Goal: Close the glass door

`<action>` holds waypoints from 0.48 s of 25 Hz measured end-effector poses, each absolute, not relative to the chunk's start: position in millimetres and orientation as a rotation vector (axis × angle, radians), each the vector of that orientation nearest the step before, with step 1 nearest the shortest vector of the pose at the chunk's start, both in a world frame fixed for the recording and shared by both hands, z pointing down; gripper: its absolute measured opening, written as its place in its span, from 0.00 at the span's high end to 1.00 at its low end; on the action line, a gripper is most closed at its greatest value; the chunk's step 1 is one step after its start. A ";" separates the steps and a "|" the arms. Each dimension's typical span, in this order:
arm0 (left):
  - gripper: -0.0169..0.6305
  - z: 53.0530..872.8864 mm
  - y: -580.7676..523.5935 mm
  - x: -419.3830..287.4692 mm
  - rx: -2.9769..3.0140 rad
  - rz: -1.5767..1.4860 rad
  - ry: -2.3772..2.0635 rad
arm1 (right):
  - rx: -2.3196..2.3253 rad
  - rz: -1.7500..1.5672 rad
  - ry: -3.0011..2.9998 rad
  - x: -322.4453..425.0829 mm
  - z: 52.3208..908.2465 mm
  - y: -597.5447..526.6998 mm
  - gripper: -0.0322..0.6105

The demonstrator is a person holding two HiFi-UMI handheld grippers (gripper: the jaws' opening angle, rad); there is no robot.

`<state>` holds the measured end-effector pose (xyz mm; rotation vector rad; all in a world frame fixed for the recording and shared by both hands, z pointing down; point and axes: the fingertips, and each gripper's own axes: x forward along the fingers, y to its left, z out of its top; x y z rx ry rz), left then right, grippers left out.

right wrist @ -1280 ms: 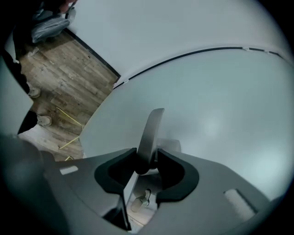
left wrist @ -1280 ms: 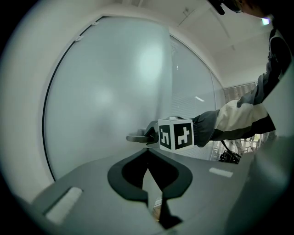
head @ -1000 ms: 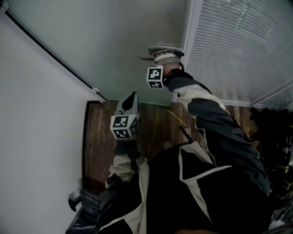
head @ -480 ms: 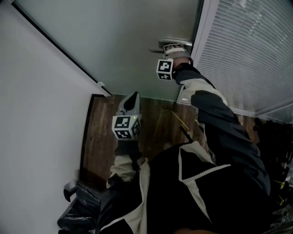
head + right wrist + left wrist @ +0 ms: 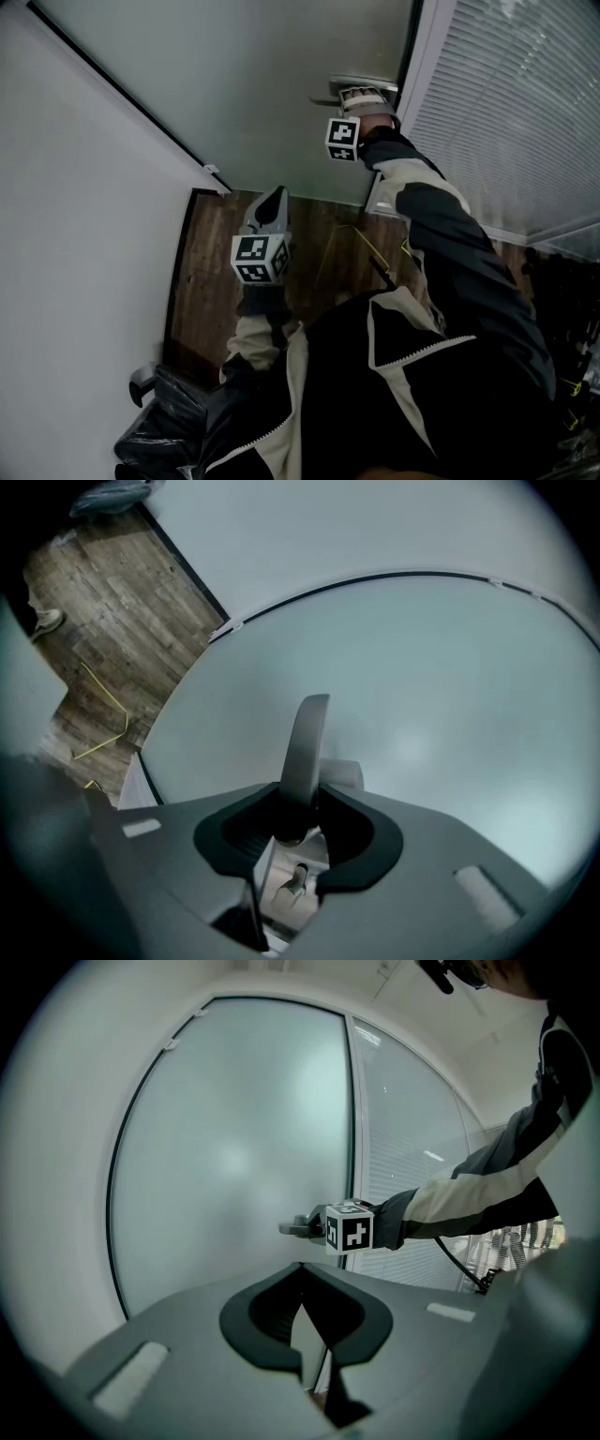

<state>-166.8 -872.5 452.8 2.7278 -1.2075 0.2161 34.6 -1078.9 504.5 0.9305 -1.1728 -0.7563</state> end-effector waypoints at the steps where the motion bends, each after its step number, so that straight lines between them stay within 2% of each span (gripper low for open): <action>1: 0.97 452.6 -872.7 -166.0 2.725 0.215 -1.206 | 0.930 -0.743 -1.189 34.2 505.3 -1078.7 0.75; 3: 0.97 451.8 -872.7 -165.2 2.718 0.205 -1.202 | 0.941 -0.714 -1.235 31.8 503.3 -1076.5 0.72; 6: 0.97 449.1 -875.3 -166.2 2.713 0.188 -1.202 | 1.006 -0.683 -1.324 25.5 487.0 -1067.5 0.59; 8: 0.97 445.4 -880.3 -167.1 2.712 0.170 -1.207 | 1.089 -0.635 -1.446 15.3 470.5 -1052.7 0.58; 10: 0.97 438.8 -888.1 -165.4 2.715 0.146 -1.212 | 1.202 -0.527 -1.684 -4.7 449.4 -1027.7 0.62; 12: 0.97 430.0 -894.6 -161.0 2.720 0.114 -1.210 | 1.322 -0.375 -1.985 -30.1 424.5 -993.7 0.71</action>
